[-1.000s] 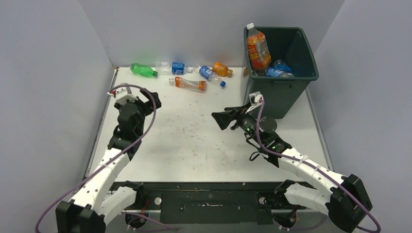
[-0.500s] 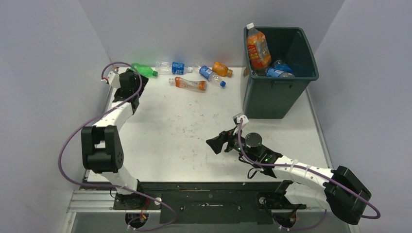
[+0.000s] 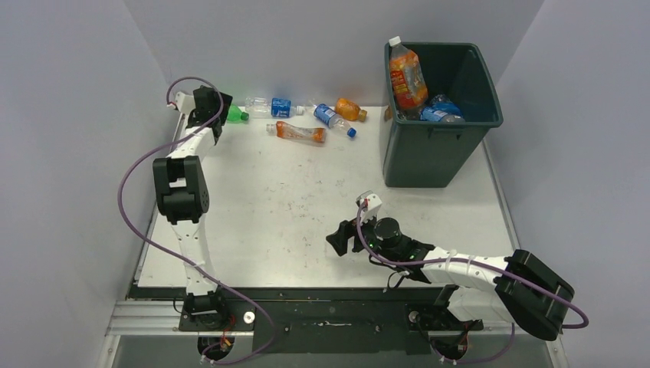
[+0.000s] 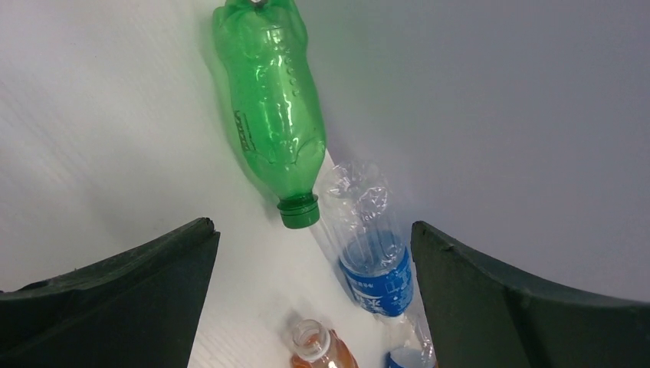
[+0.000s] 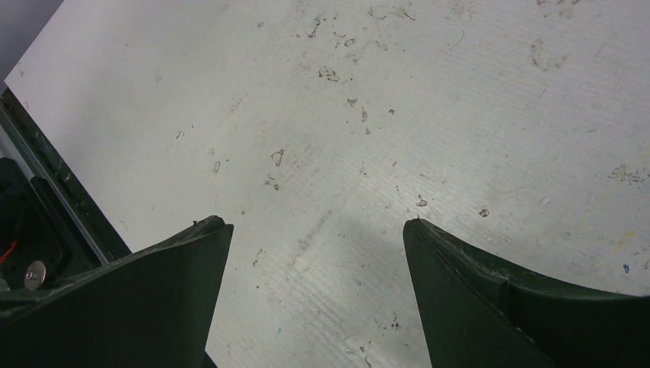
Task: Put the plastic bottles in the bin
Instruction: Pick up the plastic bottle from the corner of the board.
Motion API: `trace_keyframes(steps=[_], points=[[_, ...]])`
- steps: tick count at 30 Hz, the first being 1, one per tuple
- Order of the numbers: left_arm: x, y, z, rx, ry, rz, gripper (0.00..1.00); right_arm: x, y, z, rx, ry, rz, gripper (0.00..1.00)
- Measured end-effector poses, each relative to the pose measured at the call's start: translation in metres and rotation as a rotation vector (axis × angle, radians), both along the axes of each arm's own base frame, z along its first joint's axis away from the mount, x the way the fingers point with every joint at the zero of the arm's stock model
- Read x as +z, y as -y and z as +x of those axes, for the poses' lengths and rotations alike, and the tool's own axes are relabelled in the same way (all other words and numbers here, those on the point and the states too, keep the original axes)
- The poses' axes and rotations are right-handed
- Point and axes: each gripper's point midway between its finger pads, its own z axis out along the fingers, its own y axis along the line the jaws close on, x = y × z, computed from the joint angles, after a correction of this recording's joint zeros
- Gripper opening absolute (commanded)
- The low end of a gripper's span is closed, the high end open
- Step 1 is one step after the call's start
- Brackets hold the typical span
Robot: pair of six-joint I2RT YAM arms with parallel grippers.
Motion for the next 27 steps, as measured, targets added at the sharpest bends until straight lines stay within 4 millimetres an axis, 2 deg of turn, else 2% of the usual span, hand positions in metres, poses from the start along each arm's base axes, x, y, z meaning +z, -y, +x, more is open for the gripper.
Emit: trace_keyframes(steps=[4,9,12,16,21,27], points=[[-0.025,-0.001,0.018,0.0,-0.039,-0.001,0.96,-0.003,0.001,0.001,-0.011,0.004,-0.018,0.86],[-0.066,-0.002,0.031,-0.005,-0.122,0.004,0.96,-0.004,0.005,0.005,-0.035,0.02,-0.035,0.86],[-0.08,-0.001,0.038,-0.013,-0.15,0.009,0.96,-0.009,0.006,0.006,-0.044,0.017,-0.049,0.86],[-0.088,0.003,0.048,-0.02,-0.153,0.01,0.96,-0.016,0.008,0.006,-0.049,0.006,-0.072,0.86],[-0.088,0.009,0.053,-0.025,-0.144,0.008,0.96,-0.016,0.01,0.008,-0.063,0.01,-0.077,0.87],[-0.086,0.015,0.073,-0.027,-0.072,-0.013,1.0,-0.016,0.012,0.009,-0.071,0.014,-0.081,0.87]])
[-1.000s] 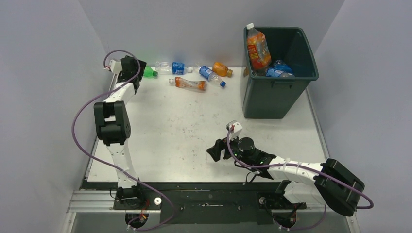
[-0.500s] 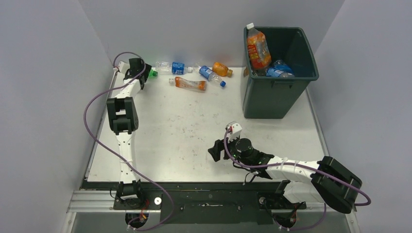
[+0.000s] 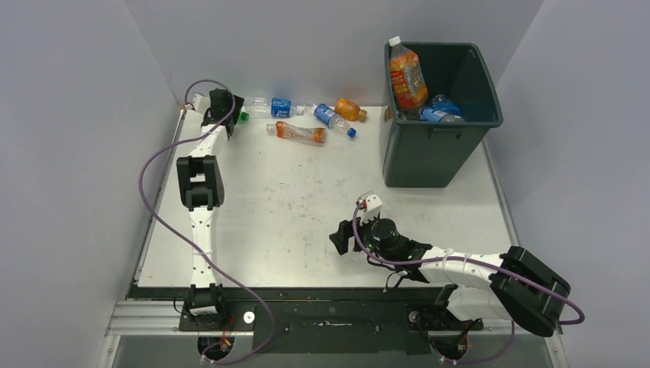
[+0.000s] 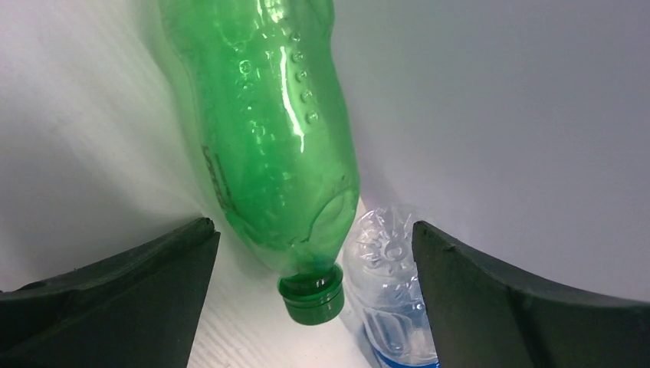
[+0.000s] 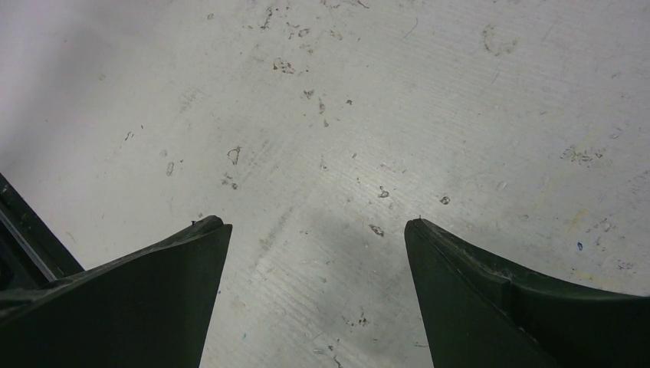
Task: Put the plastic bottles in the bin
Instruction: Pick up the plastic bottle from the corner of the board.
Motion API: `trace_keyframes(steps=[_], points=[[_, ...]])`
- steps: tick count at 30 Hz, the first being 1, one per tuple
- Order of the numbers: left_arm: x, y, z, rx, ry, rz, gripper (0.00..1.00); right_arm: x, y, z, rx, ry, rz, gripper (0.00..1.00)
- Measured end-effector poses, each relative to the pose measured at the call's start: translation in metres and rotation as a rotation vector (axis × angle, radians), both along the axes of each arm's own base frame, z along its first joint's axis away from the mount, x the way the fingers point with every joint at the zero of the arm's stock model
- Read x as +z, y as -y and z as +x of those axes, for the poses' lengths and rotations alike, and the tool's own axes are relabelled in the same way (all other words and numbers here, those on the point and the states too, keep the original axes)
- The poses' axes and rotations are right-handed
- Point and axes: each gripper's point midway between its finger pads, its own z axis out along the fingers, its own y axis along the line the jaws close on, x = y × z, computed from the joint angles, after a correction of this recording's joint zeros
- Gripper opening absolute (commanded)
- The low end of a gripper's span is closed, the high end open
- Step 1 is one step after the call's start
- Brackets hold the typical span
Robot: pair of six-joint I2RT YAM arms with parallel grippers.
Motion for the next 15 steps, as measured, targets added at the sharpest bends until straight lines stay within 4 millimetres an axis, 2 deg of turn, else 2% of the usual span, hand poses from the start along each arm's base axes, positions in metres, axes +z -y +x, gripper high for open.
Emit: trace_keyframes(steps=[6,11,15], points=[[0.0,0.002,0.013,0.007,0.054,-0.03,0.8,-0.001,0.002,0.001,-0.011,0.002,-0.006,0.87],[-0.005,0.004,0.022,0.013,0.087,-0.053,0.6,-0.001,0.003,0.003,-0.023,0.006,-0.009,0.88],[-0.01,0.005,0.026,0.017,0.101,-0.071,0.48,-0.001,0.004,0.004,-0.027,0.006,-0.011,0.88]])
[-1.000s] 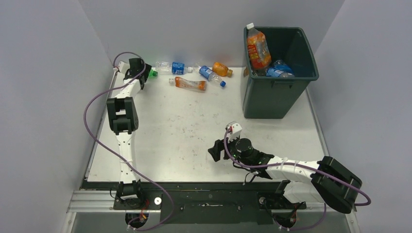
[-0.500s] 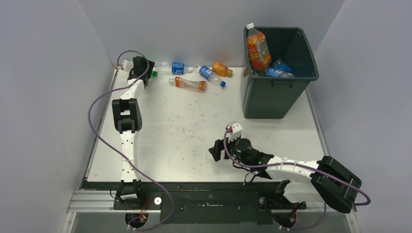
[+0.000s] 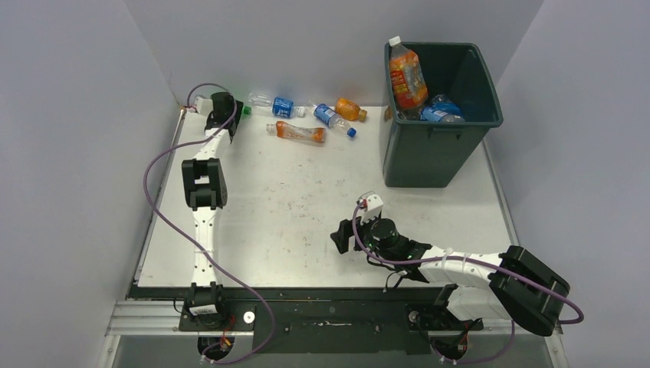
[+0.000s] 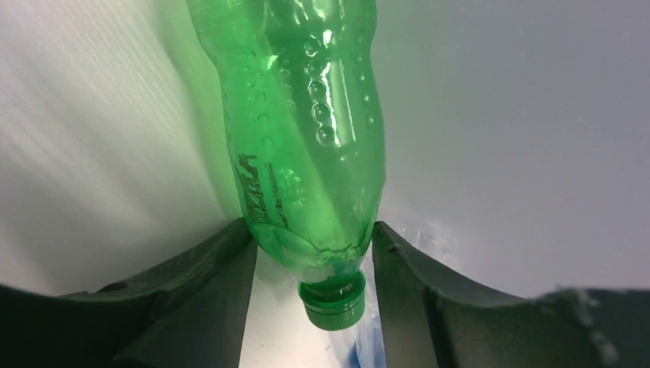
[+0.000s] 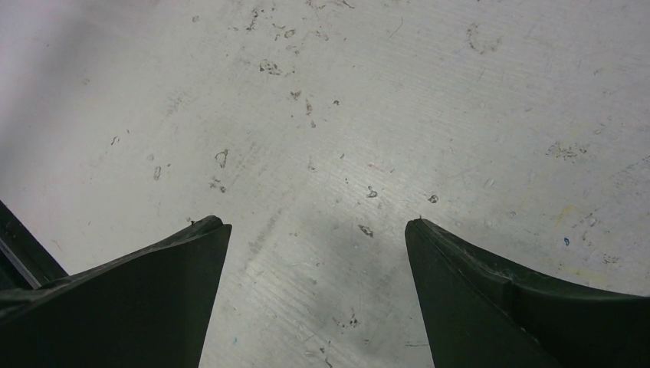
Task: Put the plastic bottles in the bin
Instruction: Pick up the plastic bottle from the corner of the board.
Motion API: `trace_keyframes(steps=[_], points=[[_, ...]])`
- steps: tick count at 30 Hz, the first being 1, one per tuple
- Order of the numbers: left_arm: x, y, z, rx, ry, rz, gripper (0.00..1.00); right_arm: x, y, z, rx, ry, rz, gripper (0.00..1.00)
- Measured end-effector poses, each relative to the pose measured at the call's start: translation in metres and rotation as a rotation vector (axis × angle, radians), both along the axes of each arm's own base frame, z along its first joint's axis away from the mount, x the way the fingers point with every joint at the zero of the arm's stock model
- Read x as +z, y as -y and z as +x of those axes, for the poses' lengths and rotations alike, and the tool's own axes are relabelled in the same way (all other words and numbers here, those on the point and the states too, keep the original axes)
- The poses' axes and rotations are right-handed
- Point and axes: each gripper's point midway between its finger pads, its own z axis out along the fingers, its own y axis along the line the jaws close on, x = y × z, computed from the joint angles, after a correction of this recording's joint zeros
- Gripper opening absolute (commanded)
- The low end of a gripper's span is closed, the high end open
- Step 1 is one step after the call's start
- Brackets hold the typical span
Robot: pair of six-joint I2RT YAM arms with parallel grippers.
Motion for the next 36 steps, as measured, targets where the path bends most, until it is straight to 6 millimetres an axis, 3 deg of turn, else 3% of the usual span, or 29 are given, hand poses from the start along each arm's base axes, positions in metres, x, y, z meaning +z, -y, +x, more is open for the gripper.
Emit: trace_keyframes(steps=[14,22,26,30,36], points=[[-0.001,0.004,0.003,-0.007,0.078,-0.026,0.15,-0.007,0.006,0.006,-0.024,-0.013,-0.016,0.88],[0.003,0.006,-0.035,-0.012,0.08,-0.033,0.01,-0.01,0.007,0.007,-0.025,-0.022,-0.018,0.87],[0.008,0.008,-0.06,-0.024,0.072,-0.042,0.0,-0.01,0.006,0.006,-0.022,-0.024,-0.015,0.87],[0.033,0.013,-0.09,-0.044,0.088,-0.058,0.0,-0.007,0.005,0.006,-0.019,-0.021,-0.006,0.87],[0.118,0.027,-0.143,-0.109,0.202,-0.078,0.0,0.013,0.0,0.004,-0.002,0.004,0.054,0.89]])
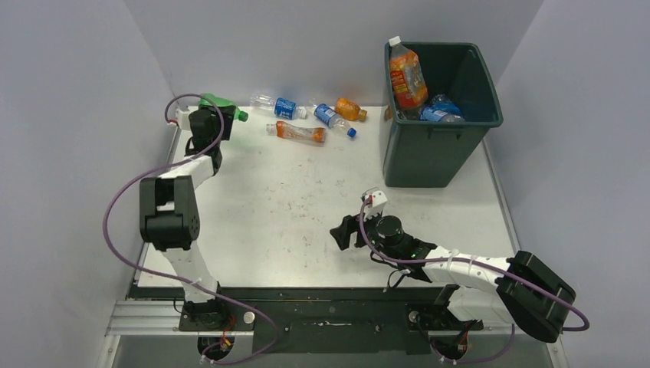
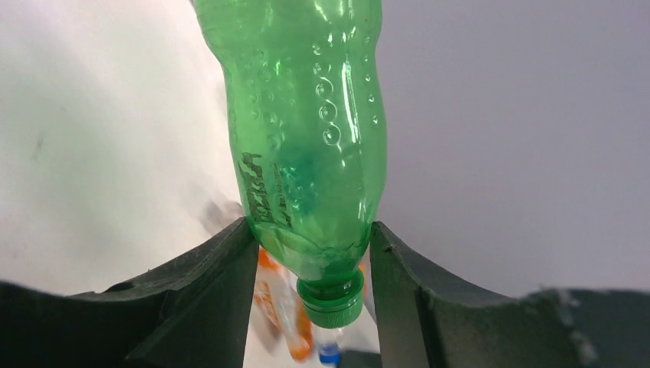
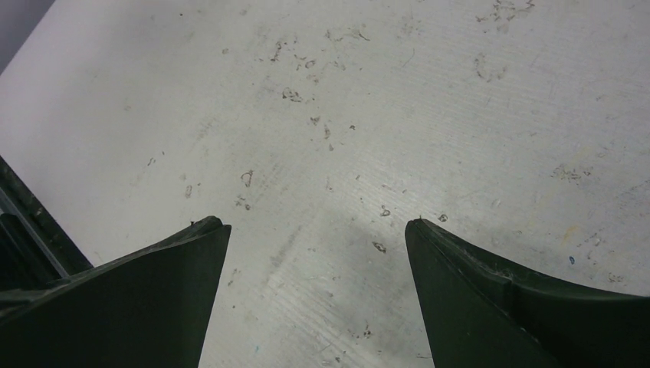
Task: Put the plastic bottles in the bin
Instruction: Pick up the plastic bottle from the corner of the board.
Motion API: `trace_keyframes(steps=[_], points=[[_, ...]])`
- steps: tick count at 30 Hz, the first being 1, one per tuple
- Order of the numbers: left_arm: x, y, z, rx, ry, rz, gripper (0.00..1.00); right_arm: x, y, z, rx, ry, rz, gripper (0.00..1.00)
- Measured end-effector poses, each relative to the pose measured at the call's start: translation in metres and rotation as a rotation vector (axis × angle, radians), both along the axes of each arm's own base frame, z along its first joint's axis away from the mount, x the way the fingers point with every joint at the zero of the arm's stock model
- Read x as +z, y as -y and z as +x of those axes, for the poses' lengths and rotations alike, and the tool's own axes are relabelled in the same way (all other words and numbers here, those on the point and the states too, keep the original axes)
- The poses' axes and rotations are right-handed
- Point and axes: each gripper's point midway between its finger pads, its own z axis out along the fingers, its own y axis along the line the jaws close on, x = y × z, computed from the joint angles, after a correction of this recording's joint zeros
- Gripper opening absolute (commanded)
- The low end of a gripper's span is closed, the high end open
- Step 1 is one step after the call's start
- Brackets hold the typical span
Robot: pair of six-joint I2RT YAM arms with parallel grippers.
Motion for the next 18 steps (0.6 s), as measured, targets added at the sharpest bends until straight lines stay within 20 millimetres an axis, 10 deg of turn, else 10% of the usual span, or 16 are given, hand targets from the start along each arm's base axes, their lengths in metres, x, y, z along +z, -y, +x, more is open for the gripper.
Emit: trace_keyframes(steps=[10,18], points=[[0.124,0.052,-0.153,-0.188,0.214,0.038,0.0,0.052,-0.031,-0.007,0.093,0.03,0.141,1.0],[0.112,0.135,-0.24,-0.528,0.289,0.045,0.0,0.153,-0.062,0.002,0.144,0.189,0.318,0.9]])
